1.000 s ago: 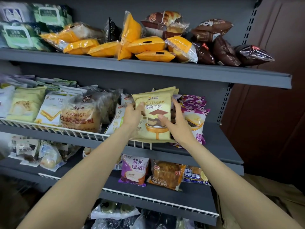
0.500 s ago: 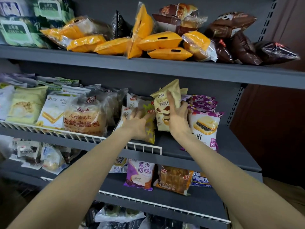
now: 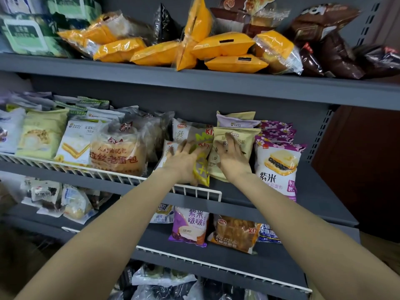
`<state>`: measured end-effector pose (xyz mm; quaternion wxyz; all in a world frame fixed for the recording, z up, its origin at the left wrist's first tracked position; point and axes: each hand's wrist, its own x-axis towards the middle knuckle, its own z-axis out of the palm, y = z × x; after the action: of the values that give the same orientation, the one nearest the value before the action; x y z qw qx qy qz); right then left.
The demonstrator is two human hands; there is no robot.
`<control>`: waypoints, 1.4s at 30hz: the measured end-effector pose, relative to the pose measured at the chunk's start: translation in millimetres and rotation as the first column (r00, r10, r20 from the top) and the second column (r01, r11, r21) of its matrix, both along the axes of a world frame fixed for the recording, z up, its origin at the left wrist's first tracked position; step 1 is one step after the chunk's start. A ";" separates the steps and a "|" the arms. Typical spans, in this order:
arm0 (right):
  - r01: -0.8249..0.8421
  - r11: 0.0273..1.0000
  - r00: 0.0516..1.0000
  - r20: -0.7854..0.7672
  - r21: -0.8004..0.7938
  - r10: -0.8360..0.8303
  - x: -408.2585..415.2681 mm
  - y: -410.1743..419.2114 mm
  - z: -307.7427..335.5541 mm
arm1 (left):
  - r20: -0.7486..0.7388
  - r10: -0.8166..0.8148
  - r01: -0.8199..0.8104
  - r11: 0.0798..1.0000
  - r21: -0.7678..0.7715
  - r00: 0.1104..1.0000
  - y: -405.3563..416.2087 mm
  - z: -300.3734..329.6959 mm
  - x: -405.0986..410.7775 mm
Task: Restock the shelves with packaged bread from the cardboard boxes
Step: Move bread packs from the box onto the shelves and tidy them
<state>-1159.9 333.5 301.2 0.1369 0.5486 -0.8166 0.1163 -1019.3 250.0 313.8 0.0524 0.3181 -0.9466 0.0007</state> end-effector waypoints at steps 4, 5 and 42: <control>-0.077 0.967 0.967 0.217 -0.242 0.131 38.1 14.9 16.3 | -0.312 -0.012 0.043 0.995 0.091 0.950 0.4 6.8 31.8; -0.105 0.952 0.951 0.250 -0.288 0.181 51.6 16.3 19.7 | -0.423 0.019 0.029 0.994 0.107 0.906 1.4 8.6 44.8; -0.561 0.670 0.719 0.687 0.486 0.104 708.5 -560.9 -376.7 | 0.106 0.945 -0.709 0.154 0.688 0.309 -447.6 -364.5 703.1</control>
<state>-451.4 -227.4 -75.4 -0.3626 0.6396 -0.6777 0.0108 -316.1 -197.6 -50.6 0.1024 0.7826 -0.5116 -0.3396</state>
